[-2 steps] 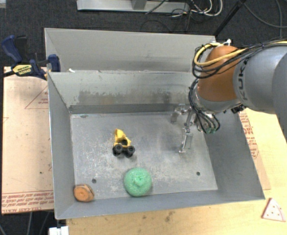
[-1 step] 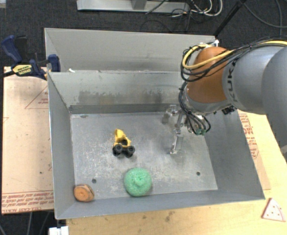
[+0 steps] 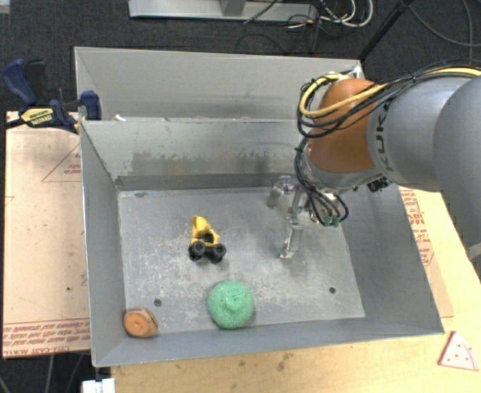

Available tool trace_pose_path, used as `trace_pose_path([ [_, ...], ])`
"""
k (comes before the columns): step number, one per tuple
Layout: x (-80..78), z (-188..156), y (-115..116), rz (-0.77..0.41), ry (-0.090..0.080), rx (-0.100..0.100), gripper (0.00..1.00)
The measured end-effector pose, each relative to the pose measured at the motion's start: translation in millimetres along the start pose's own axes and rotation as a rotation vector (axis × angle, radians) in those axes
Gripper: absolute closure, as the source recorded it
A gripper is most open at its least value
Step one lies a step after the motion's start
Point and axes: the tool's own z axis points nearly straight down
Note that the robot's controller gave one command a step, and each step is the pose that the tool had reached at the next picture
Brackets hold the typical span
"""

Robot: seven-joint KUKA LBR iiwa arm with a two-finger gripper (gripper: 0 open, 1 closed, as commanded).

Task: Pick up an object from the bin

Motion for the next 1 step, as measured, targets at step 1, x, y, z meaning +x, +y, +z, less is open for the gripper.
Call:
trace_pose_path([
  [1, 0.0, 1.1, 48.9, 0.028, -0.002, 0.0, 0.0],
])
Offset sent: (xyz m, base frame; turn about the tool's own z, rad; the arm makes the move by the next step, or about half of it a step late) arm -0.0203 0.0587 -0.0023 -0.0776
